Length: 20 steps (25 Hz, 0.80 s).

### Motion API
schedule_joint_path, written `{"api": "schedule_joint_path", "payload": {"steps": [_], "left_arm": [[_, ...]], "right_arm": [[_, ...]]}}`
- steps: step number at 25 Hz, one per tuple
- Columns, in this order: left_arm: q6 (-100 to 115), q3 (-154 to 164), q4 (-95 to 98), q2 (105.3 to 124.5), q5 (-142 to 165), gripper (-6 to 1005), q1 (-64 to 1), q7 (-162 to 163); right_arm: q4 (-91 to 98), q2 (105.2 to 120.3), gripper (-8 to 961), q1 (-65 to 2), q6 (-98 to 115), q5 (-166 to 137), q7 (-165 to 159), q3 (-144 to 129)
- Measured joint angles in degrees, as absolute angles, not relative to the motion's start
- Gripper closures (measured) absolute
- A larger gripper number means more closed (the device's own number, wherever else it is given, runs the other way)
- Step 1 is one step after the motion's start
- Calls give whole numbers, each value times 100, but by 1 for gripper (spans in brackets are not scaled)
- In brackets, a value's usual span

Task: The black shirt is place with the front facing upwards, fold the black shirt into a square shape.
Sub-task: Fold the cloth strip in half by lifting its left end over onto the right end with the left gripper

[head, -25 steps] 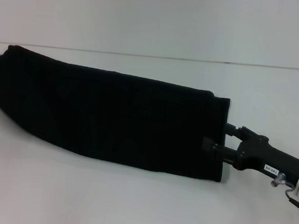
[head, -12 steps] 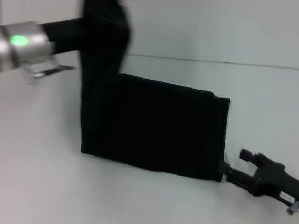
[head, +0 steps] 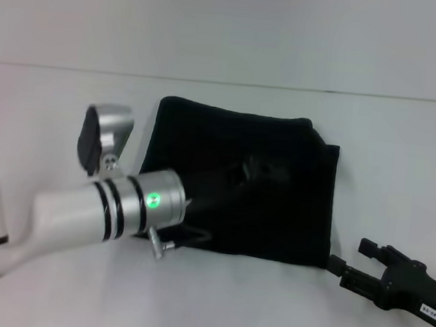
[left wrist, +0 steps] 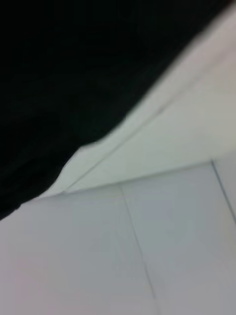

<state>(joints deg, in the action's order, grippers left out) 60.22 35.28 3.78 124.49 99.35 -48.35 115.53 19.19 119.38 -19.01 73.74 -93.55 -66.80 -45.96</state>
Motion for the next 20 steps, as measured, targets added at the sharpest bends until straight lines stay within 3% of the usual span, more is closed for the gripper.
{"api": "schedule_joint_path", "payload": {"steps": [20], "left_arm": [[6530,3475,-244,12467,9796,969,-4745,11067]], "right_arm": [[1907,11954,8,-1925,6997,-9358,-6673,-4596]]}}
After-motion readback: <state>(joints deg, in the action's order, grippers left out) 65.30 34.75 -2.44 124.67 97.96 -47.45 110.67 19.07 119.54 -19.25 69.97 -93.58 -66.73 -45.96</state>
